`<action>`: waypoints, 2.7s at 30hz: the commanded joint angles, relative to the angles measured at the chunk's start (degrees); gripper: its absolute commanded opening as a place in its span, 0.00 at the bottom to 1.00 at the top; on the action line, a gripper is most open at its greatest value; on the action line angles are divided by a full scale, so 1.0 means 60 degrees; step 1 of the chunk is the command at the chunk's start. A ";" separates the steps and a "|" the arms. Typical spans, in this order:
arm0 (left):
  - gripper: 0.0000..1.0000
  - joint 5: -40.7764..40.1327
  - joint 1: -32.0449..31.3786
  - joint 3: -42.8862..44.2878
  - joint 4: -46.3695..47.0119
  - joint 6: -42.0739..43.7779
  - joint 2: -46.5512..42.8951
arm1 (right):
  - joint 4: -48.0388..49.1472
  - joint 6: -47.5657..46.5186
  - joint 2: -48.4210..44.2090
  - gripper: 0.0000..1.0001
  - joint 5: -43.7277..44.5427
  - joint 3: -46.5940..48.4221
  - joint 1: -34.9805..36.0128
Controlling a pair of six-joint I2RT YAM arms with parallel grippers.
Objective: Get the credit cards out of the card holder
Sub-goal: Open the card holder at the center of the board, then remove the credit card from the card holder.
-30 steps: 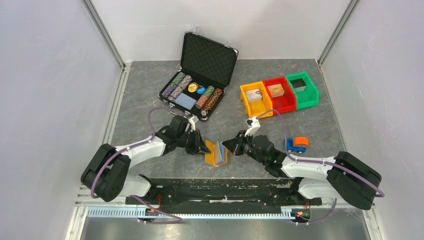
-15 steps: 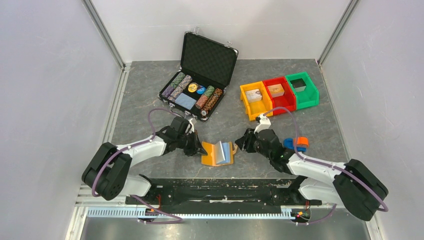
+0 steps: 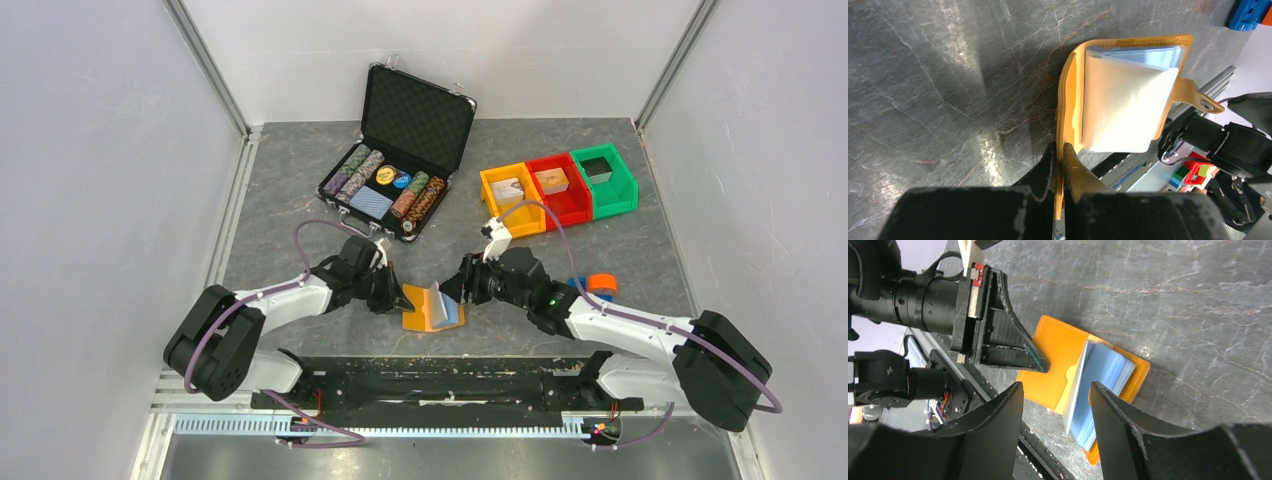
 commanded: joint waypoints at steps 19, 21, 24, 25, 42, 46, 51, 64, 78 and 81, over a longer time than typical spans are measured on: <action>0.02 -0.0402 -0.0042 -0.0300 0.0778 -0.0995 -0.0393 | 0.0522 0.0035 0.1275 0.61 -0.1323 0.0461 0.0276; 0.02 -0.0401 -0.0048 -0.0287 0.0788 -0.1031 -0.0400 | 0.0502 -0.0033 0.1318 0.63 -0.1253 0.0466 0.0278; 0.02 -0.0444 -0.0043 -0.0216 0.0760 -0.0965 -0.0349 | 0.0466 -0.0164 0.1389 0.65 -0.1019 0.0417 0.0273; 0.02 -0.0469 -0.0049 -0.0230 0.0748 -0.0971 -0.0336 | 0.0487 -0.0171 0.1442 0.67 -0.0960 0.0382 0.0269; 0.08 -0.0545 -0.0048 -0.0767 0.1110 -0.1095 -0.0899 | 0.1163 0.0058 0.2447 0.55 -0.1490 0.0328 0.0268; 0.09 -0.0474 -0.0041 -0.0714 0.1097 -0.1033 -0.0817 | 0.1088 0.0021 0.2471 0.57 -0.1469 0.0464 0.0279; 0.17 -0.0445 -0.0041 -0.0915 0.1286 -0.1285 -0.0967 | 0.2073 0.0701 0.2716 0.54 -0.2135 0.0301 0.0270; 0.49 -0.0762 0.0201 -0.0776 -0.0043 -0.1619 -0.1572 | 0.4286 0.1272 0.3082 0.40 -0.2364 -0.0072 0.0273; 0.69 0.0119 0.1237 -0.0734 -0.0594 -0.1543 -0.2235 | 0.4621 0.1548 0.3182 0.34 -0.2170 -0.0025 0.0388; 0.73 0.0136 0.1341 -0.0707 -0.0695 -0.1329 -0.2317 | 0.4321 0.1452 0.3129 0.35 -0.1998 0.0011 0.0386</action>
